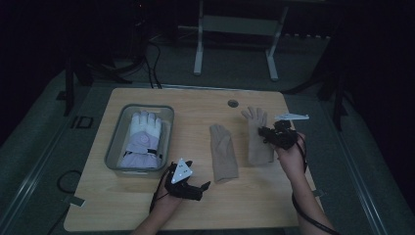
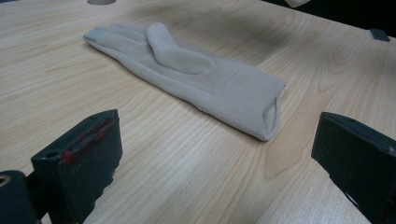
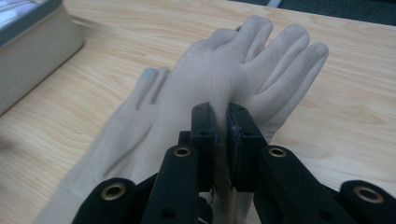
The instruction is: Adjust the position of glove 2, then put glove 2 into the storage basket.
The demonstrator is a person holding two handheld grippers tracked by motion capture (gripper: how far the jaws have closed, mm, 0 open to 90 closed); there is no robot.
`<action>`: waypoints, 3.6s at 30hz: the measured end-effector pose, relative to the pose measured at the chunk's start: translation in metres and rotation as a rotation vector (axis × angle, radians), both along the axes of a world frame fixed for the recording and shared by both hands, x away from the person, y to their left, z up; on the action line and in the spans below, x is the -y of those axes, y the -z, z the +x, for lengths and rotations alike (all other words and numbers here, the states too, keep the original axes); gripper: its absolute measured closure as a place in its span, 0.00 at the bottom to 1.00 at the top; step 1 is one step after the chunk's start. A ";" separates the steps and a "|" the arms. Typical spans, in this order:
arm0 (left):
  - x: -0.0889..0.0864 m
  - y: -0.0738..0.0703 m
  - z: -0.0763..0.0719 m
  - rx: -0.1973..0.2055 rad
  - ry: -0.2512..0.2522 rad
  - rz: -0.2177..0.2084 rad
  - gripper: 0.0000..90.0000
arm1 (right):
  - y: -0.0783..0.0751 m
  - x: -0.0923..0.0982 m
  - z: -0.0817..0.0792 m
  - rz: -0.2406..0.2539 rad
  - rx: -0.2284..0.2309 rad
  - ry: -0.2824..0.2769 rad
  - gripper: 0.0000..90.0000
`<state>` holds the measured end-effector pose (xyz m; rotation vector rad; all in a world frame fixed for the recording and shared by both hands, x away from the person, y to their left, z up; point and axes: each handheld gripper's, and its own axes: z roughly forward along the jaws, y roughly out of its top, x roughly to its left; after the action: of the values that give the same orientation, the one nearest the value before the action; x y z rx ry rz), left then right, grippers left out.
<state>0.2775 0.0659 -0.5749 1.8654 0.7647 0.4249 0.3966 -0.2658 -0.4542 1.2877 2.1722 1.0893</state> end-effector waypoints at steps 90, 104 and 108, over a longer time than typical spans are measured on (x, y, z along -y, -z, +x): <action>0.063 -0.018 0.028 -0.058 0.245 0.176 0.15 | 0.057 -0.074 0.052 0.063 -0.202 -0.147 0.40; 0.079 -0.010 0.046 -0.126 0.278 0.309 0.33 | 0.090 -0.085 0.072 0.047 -0.348 -0.123 0.45; 0.079 -0.009 0.047 -0.132 0.258 0.307 0.42 | 0.088 -0.087 0.074 0.028 -0.374 -0.137 0.58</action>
<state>0.3242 -0.0131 -0.5657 2.2650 0.5565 0.2660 0.4703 -0.1790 -0.5426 1.4710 2.5572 0.9950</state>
